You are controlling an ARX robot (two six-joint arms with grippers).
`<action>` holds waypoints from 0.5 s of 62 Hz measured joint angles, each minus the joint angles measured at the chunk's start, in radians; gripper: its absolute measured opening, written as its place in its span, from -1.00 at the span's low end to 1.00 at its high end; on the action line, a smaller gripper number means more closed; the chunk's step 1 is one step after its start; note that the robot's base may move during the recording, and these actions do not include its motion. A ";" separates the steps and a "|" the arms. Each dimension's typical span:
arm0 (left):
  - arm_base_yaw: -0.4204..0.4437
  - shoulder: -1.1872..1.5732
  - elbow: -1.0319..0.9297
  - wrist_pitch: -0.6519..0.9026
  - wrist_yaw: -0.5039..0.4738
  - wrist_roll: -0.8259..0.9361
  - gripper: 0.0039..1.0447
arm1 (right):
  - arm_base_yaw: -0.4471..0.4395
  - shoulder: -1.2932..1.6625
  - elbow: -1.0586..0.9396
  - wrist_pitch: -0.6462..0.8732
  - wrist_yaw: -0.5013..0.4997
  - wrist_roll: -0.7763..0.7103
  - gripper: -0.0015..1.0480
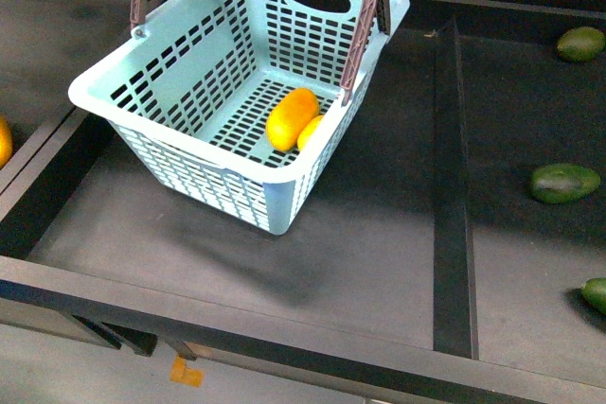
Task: Pick lemon and mango into basket
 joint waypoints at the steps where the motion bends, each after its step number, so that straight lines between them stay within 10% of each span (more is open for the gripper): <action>1: 0.000 -0.014 0.000 -0.013 0.000 0.000 -0.94 | 0.000 0.000 0.000 0.000 0.000 0.000 0.83; 31: 0.000 -0.350 -0.001 -0.325 0.000 0.000 -0.94 | 0.000 0.000 0.000 0.000 0.000 0.000 0.83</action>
